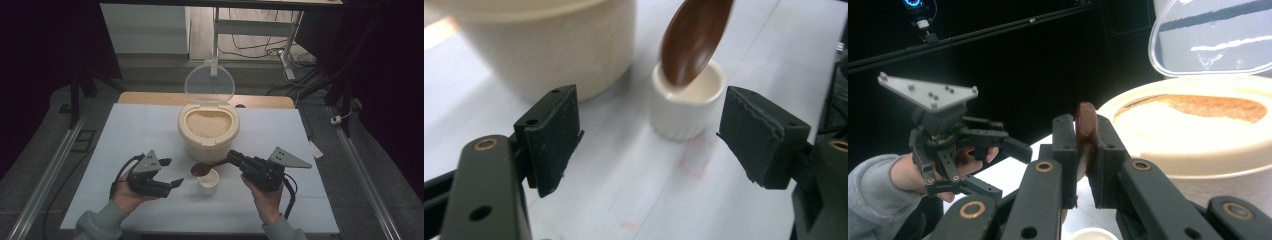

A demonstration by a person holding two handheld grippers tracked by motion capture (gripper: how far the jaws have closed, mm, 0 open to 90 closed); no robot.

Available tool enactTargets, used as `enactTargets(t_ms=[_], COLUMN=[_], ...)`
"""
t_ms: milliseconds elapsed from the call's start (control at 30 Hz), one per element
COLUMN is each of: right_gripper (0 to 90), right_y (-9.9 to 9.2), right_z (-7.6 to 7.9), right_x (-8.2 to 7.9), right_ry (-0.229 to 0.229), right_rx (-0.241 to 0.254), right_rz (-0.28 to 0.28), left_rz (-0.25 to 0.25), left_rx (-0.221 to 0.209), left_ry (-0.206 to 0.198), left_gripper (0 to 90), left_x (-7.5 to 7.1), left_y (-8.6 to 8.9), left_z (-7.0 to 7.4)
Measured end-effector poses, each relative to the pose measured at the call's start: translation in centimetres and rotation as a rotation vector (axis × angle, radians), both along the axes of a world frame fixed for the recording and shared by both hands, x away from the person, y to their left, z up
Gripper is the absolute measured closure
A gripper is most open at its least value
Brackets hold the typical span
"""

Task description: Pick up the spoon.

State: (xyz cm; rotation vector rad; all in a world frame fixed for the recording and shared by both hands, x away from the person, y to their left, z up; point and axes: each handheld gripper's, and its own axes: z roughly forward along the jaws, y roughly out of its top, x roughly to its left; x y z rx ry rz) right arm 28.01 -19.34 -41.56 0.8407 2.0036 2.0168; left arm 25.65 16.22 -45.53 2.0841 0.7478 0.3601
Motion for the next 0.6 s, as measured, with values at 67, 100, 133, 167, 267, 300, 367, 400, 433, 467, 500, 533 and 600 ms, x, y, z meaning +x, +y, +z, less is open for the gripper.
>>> enactTargets(t_ms=[67, 100, 133, 167, 267, 300, 367, 400, 433, 467, 500, 533, 600], right_gripper=[83.5, 83.5, 83.5, 83.5, 83.5, 83.5, 83.5, 83.5, 83.5, 83.5, 83.5, 83.5, 83.5], right_y=[-0.3, -0.4, -0.6, -0.7, -1.1, -1.2, -1.4, -1.6, -1.7, -1.8, -1.9, -2.0, -2.2], right_z=[0.1, 0.2, 0.2, 0.3, 0.4, 0.5, 0.6, 0.7, 0.7, 0.8, 0.8, 0.9, 1.0], right_x=[0.1, 0.1, 0.1, 0.2, 0.2, 0.2, 0.3, 0.3, 0.3, 0.3, 0.3, 0.3, 0.3], right_ry=[-0.001, -0.002, -0.005, -0.007, -0.014, -0.014, -0.018, -0.018, -0.02, -0.022, -0.023, -0.025, -0.031], right_rx=[0.006, 0.008, 0.009, 0.009, 0.011, 0.012, 0.014, 0.018, 0.019, 0.021, 0.021, 0.021, 0.019], right_rz=[-0.006, -0.006, -0.011, -0.013, -0.023, -0.026, -0.034, -0.036, -0.039, -0.041, -0.044, -0.047, -0.055], left_rz=[0.025, 0.039, 0.051, 0.06, 0.086, 0.094, 0.109, 0.115, 0.12, 0.125, 0.13, 0.134, 0.141], left_rx=[-0.003, -0.002, -0.001, -0.002, -0.01, -0.012, -0.018, -0.022, -0.023, -0.025, -0.027, -0.025, -0.026], left_ry=[0.01, 0.017, 0.026, 0.034, 0.046, 0.047, 0.049, 0.05, 0.052, 0.055, 0.059, 0.061, 0.068], left_gripper=[24.0, 24.0, 23.8, 23.7, 23.7, 23.7, 23.7, 23.7, 23.7, 23.7, 23.7, 23.5, 23.4], left_x=[-0.2, -0.3, -0.3, -0.4, -0.7, -0.7, -0.9, -0.9, -0.9, -1.0, -0.9, -0.9, -0.9], left_y=[1.0, 1.4, 1.9, 2.3, 3.5, 3.9, 4.5, 4.7, 5.0, 5.1, 5.3, 5.4, 5.7], left_z=[-0.8, -1.2, -1.5, -1.9, -2.6, -2.7, -3.1, -3.3, -3.4, -3.6, -3.8, -3.9, -4.2])
